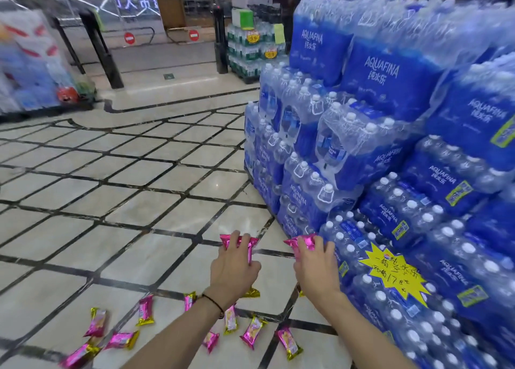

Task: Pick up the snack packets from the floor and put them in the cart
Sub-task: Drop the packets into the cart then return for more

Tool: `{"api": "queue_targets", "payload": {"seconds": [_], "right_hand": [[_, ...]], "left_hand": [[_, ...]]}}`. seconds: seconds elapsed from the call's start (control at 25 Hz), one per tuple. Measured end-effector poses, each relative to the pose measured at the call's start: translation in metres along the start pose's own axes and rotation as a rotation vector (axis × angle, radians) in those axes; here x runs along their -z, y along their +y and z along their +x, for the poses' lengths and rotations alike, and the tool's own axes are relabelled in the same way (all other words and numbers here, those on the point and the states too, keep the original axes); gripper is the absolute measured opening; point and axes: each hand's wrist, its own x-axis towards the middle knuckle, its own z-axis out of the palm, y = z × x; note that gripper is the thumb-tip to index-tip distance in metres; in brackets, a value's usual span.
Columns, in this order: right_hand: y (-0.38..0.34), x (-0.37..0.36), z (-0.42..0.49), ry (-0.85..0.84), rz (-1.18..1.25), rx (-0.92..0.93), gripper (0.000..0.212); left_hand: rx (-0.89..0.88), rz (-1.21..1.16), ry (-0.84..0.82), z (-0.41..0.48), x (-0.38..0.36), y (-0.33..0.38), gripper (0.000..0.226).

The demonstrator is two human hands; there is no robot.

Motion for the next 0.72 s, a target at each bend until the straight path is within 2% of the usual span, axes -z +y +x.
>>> {"api": "queue_targets", "payload": {"seconds": [0.2, 0.4, 0.56, 0.72], "right_hand": [[-0.002, 0.048, 0.0, 0.026, 0.043, -0.019, 0.037], [0.004, 0.082, -0.016, 0.008, 0.032, -0.09, 0.045], [0.019, 0.104, -0.044, 0.018, -0.011, -0.222, 0.055], [0.037, 0.12, -0.088, 0.064, -0.064, -0.374, 0.047]], "left_hand": [[0.001, -0.022, 0.011, -0.002, 0.039, 0.036, 0.057], [-0.069, -0.08, 0.014, -0.005, 0.061, 0.062, 0.055], [-0.196, -0.139, -0.04, -0.005, 0.062, 0.08, 0.058], [-0.403, -0.127, -0.086, -0.019, 0.056, 0.104, 0.053]]}}
